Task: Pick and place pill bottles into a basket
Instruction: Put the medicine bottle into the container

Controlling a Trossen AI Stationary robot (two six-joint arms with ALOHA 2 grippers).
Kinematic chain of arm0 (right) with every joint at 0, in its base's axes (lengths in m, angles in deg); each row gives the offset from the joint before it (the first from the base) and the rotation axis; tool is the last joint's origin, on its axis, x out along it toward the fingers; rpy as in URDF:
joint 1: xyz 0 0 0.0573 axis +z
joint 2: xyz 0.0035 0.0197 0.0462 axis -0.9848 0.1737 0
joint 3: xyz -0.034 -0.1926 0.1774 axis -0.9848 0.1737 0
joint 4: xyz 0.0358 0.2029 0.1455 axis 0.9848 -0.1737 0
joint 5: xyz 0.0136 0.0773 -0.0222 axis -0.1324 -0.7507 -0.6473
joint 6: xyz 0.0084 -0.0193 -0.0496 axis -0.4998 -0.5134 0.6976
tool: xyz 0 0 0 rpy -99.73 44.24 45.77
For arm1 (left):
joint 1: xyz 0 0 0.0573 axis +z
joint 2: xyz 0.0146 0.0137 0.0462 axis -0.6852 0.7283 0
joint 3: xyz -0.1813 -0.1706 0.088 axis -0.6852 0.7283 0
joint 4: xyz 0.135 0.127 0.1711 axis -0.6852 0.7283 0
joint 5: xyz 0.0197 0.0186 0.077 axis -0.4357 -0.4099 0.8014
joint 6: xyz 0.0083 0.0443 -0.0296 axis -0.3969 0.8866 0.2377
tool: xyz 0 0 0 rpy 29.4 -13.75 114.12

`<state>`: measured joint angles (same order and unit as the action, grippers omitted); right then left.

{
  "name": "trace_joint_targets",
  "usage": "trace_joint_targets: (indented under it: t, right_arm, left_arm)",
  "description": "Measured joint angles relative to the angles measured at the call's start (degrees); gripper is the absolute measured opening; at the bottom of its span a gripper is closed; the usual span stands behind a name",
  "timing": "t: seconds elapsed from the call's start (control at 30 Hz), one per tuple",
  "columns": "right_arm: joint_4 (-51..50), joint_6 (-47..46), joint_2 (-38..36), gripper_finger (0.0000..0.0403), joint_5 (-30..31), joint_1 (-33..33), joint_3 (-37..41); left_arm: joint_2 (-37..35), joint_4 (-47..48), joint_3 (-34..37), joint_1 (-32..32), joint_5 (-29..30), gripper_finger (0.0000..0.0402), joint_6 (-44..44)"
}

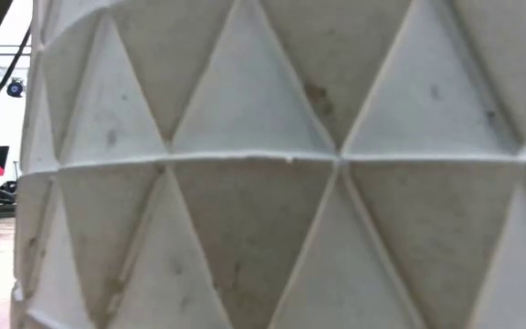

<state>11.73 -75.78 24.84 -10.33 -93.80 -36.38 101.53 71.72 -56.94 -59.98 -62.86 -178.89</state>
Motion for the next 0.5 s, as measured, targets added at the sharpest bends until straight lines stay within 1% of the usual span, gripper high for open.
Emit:
trace_joint_targets:
  t: [0.17,0.27,0.4,0.5]
  right_arm:
    - [0.0,0.0,0.0,0.0068,0.0,0.0,0.0]
    - [0.0,0.1,0.0,0.0068,0.0,0.0,0.0]
    - [0.0,0.1,0.0,0.0068,0.0,0.0,0.0]
    - [0.0,0.0,0.0,0.0068,0.0,0.0,0.0]
  left_arm:
    - [-2.6,0.0,-0.1,-1.3,3.4,0.0109,-0.1]
    - [-4.9,0.1,-0.1,-2.4,6.5,0.0109,0.6]
    - [-8.0,-0.1,-0.2,-3.9,11.5,0.0108,1.9]
    - [-10.3,-0.3,-0.2,-5.1,17.4,0.0108,2.7]
